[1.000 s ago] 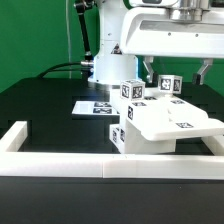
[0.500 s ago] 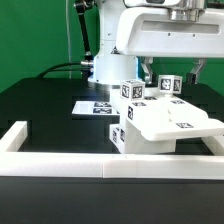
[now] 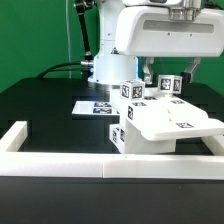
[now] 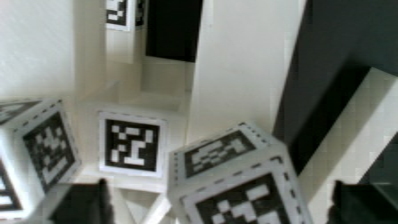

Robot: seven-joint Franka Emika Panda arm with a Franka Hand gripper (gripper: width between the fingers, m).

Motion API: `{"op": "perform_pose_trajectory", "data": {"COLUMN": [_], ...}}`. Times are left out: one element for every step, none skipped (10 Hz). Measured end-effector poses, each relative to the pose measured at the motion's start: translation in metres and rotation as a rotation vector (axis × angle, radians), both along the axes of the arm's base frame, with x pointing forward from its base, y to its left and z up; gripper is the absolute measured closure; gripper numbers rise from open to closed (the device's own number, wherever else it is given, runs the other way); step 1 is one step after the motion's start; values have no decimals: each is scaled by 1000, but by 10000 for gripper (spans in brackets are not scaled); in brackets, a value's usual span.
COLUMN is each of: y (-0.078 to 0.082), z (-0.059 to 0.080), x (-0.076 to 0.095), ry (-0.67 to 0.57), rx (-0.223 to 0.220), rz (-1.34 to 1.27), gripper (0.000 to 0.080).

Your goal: Assemble chair

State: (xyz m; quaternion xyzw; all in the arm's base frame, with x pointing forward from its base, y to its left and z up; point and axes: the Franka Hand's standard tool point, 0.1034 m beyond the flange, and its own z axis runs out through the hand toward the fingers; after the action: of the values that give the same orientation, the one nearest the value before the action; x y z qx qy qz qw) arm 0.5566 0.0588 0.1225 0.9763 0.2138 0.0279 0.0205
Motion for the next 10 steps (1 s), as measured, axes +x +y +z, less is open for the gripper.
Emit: {"op": "perform_pose_trajectory", "data": {"y": [0, 0, 0, 0, 0, 0, 0, 0, 0, 0], "z": [0, 0, 0, 0, 0, 0, 0, 0, 0, 0], "x": [0, 0, 0, 0, 0, 0, 0, 0, 2, 2], "ry": [0, 0, 0, 0, 0, 0, 0, -1, -6, -8], "rx": [0, 0, 0, 0, 0, 1, 1, 3, 10, 14], "rz": [0, -1, -1, -1, -2, -13, -17, -54, -169, -251], "gripper": [327, 463, 463, 512, 512, 512, 512, 512, 512, 511]}}
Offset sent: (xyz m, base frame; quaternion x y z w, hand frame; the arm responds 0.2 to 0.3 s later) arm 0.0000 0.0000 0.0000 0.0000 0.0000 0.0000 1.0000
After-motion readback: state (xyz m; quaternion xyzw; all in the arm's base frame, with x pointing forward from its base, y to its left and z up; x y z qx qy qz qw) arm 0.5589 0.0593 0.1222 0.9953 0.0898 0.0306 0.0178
